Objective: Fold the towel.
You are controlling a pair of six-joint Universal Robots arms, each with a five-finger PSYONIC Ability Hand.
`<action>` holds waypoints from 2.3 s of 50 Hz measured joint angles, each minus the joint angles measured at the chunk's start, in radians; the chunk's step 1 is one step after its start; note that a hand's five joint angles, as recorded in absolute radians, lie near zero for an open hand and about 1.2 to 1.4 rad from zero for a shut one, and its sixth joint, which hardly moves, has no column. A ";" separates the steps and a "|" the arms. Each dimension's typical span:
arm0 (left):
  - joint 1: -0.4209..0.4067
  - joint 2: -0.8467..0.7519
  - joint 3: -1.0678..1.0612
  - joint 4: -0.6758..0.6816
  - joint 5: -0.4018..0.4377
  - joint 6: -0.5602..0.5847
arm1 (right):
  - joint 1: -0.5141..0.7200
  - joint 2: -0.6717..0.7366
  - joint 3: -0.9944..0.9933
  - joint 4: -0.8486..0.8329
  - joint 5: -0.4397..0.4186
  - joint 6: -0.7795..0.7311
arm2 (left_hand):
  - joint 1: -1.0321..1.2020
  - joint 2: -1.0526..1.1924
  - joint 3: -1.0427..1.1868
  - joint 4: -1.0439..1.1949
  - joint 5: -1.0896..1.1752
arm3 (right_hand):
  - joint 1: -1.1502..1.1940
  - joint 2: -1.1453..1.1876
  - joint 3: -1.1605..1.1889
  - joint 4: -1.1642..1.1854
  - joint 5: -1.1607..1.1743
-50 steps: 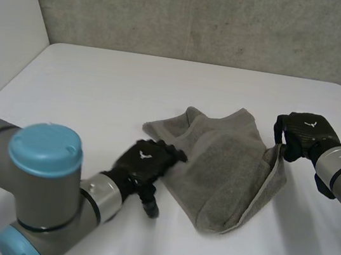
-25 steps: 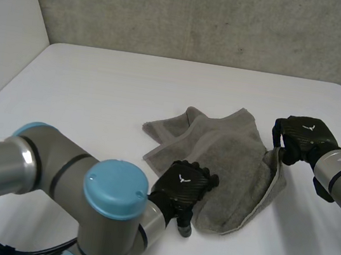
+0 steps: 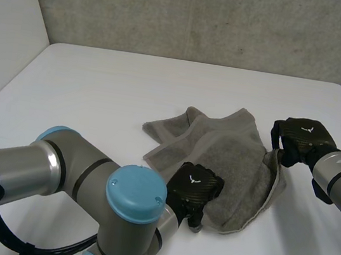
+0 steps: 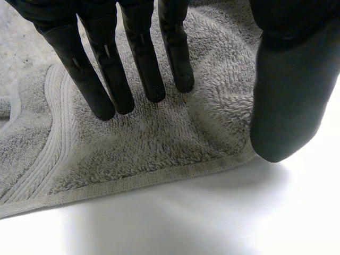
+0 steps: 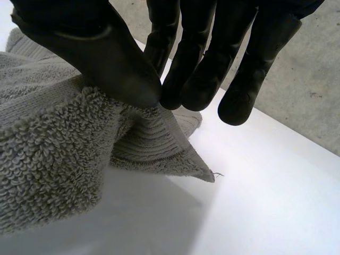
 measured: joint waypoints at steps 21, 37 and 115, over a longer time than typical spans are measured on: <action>0.017 0.004 0.046 0.003 -0.044 -0.009 | 0.012 -0.044 -0.030 -0.001 0.005 -0.002 | 0.699 0.748 0.797 0.774 0.750 | 0.000 0.000 0.000 0.000 0.000; 0.284 0.362 0.045 -0.001 -0.151 0.005 | 0.019 -0.269 -0.262 0.066 0.006 0.000 | 0.700 0.750 0.801 0.774 0.750 | 0.008 0.000 0.000 0.000 0.000; 0.516 0.482 -0.163 0.093 -0.033 0.360 | 0.359 0.414 -0.797 -0.002 0.001 0.334 | 0.700 0.760 0.802 0.774 0.756 | -0.025 -0.007 -0.023 0.005 -0.026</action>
